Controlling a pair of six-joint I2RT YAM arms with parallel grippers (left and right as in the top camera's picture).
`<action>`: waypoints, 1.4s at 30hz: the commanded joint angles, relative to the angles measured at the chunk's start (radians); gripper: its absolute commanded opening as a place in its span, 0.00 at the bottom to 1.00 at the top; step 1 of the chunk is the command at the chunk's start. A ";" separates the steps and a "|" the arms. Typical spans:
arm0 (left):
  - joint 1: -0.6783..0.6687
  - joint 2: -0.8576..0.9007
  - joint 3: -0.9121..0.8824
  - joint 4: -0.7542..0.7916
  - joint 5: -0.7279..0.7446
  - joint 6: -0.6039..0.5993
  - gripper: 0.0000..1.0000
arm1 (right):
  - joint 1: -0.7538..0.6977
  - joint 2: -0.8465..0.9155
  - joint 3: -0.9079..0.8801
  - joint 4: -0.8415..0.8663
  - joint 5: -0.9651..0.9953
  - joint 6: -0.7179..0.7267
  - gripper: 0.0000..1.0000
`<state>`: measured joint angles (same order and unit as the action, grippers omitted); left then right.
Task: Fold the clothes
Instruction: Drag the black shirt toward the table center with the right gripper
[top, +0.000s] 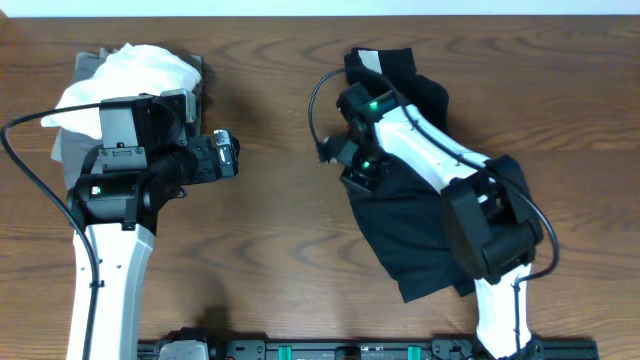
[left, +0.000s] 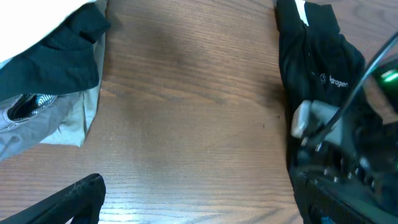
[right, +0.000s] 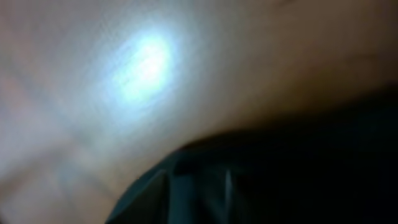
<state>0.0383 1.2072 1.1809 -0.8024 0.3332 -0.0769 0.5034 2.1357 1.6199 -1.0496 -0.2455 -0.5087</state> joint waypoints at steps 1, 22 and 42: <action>0.003 -0.001 0.021 0.006 -0.009 0.017 0.98 | -0.080 -0.116 0.004 0.074 0.009 0.094 0.33; 0.000 -0.001 0.021 0.000 -0.004 0.016 0.98 | -0.417 0.063 0.004 0.365 -0.024 0.741 0.61; 0.000 -0.001 0.021 -0.001 -0.005 0.016 0.98 | -0.578 0.069 0.276 0.430 0.494 0.606 0.18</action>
<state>0.0383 1.2072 1.1809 -0.8040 0.3340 -0.0769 -0.0441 2.2177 1.8374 -0.6369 0.1970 0.1593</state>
